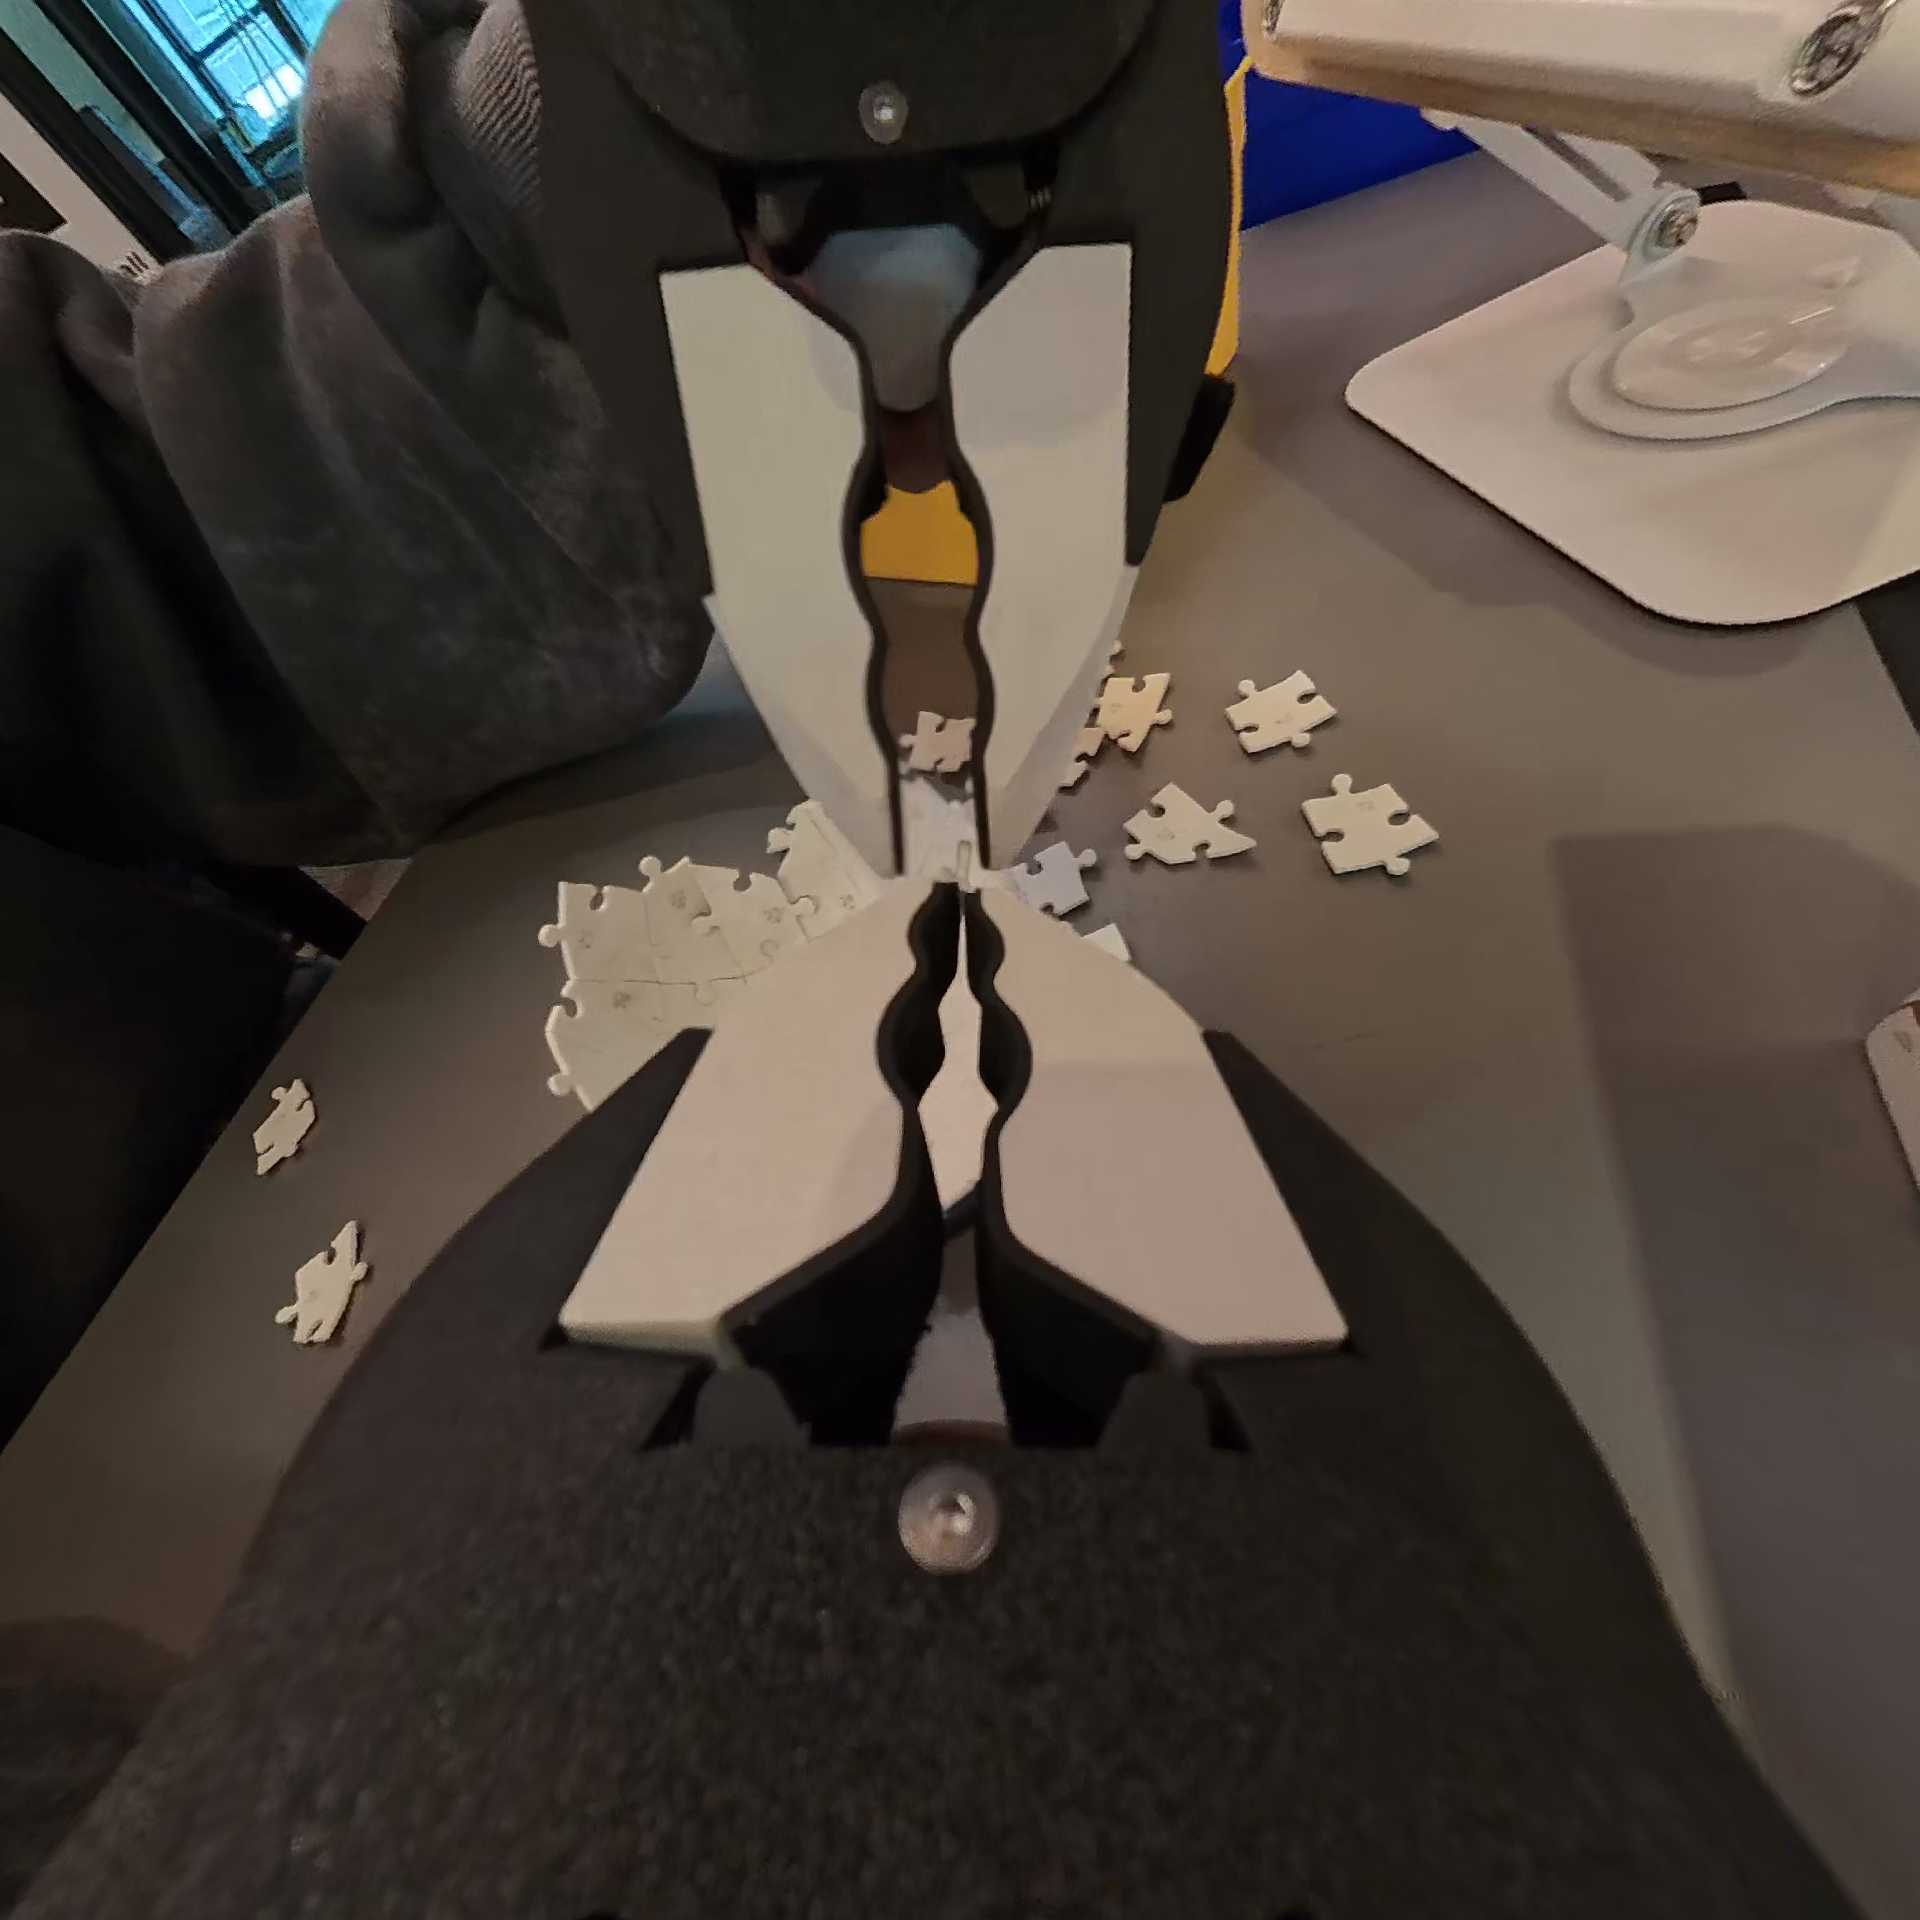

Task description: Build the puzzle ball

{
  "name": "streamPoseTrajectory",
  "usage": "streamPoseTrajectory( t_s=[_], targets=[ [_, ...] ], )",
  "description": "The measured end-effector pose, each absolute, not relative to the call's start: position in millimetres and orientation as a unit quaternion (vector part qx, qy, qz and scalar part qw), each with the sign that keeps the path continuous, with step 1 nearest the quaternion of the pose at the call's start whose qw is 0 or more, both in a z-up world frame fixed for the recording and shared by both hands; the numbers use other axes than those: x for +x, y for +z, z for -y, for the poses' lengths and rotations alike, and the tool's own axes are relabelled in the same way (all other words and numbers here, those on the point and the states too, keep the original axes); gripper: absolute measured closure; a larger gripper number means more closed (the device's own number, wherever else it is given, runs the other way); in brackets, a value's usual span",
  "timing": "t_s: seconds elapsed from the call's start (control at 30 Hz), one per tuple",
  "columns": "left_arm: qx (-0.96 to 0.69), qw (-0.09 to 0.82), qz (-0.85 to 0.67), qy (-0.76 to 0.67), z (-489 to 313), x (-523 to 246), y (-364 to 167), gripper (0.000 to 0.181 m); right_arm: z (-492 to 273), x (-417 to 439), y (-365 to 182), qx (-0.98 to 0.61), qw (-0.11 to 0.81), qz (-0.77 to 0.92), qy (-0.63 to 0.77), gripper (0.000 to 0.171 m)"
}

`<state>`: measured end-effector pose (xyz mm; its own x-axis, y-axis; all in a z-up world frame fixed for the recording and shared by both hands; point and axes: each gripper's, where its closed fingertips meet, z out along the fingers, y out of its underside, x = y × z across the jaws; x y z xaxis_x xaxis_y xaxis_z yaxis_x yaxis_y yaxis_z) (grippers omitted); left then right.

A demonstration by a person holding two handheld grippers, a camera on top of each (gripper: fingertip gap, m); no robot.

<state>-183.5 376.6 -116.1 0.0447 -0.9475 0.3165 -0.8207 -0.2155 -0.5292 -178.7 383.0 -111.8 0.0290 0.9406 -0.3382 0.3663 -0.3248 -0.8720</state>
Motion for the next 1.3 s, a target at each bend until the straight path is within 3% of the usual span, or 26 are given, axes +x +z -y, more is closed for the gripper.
streamPoseTrajectory(
  t_s=[0.17,0.37,1.03,1.23,1.3],
  targets=[
    [-0.717,0.093,-0.616,-0.311,-372.0,-188.3,-124.1,0.163,-386.5,-179.3,-103.8,-0.644,0.321,0.494,0.489,0.170],
    [-0.724,0.101,-0.607,-0.312,-376.6,-186.2,-126.1,0.178,-387.0,-180.3,-101.1,-0.640,0.330,0.491,0.490,0.169],
    [-0.746,0.069,-0.588,-0.306,-374.9,-188.0,-134.3,0.179,-386.1,-183.5,-113.7,-0.654,0.327,0.521,0.440,0.169],
    [-0.746,0.104,-0.581,-0.308,-382.3,-187.3,-128.2,0.179,-391.4,-181.6,-109.8,-0.655,0.344,0.528,0.416,0.169],
    [-0.747,0.141,-0.566,-0.320,-384.9,-191.4,-114.3,0.169,-393.8,-180.7,-109.1,-0.656,0.333,0.539,0.410,0.169]
  ],
)
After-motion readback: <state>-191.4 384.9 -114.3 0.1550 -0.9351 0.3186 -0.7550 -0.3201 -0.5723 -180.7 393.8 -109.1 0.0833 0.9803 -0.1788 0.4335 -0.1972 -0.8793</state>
